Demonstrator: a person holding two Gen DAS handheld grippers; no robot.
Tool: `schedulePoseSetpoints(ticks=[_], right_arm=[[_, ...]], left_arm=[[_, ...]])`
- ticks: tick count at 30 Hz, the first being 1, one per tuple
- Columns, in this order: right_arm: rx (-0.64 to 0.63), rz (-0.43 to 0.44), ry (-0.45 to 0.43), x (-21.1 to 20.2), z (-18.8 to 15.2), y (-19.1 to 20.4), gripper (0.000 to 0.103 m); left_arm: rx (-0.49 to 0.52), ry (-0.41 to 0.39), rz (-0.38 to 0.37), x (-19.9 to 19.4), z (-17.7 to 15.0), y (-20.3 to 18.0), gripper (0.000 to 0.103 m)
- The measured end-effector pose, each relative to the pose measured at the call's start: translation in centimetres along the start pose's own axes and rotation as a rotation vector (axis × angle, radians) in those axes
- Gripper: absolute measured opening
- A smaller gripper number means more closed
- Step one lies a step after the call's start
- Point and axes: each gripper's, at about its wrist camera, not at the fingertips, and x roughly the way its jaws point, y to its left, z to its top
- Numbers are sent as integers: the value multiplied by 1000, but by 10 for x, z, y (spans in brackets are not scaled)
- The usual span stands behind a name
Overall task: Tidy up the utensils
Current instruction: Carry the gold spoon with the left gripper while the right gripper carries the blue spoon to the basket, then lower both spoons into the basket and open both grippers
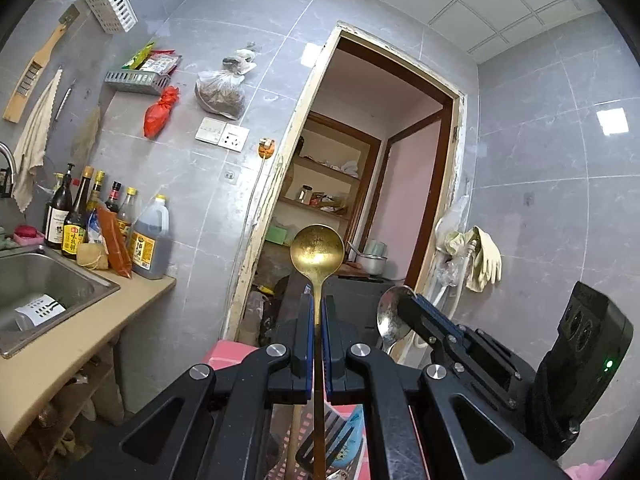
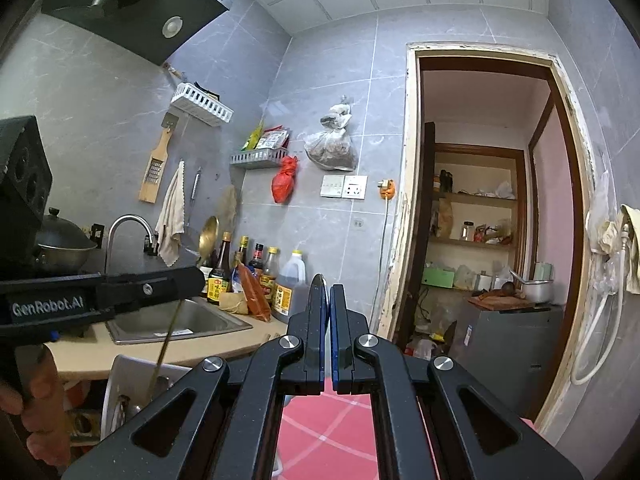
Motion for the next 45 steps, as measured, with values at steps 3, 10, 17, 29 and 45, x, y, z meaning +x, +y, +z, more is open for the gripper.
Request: schedulePoseSetpoints(ticks=[3, 10, 17, 29, 45], right_arm=[[9, 6, 5, 2, -4, 0, 3], [20, 27, 25, 6, -14, 1, 3], [26, 51, 43, 5, -22, 1, 3], [51, 118, 79, -3, -30, -3, 3], [152, 185, 145, -7, -38, -13, 6]], left_arm=[[-9, -2, 5, 2, -6, 3, 4], [16, 13, 9, 6, -17, 0, 4], [15, 25, 22, 3, -27, 6, 6], [45, 100, 32, 1, -26, 5, 10], [21, 131, 50, -21, -20, 12, 47]])
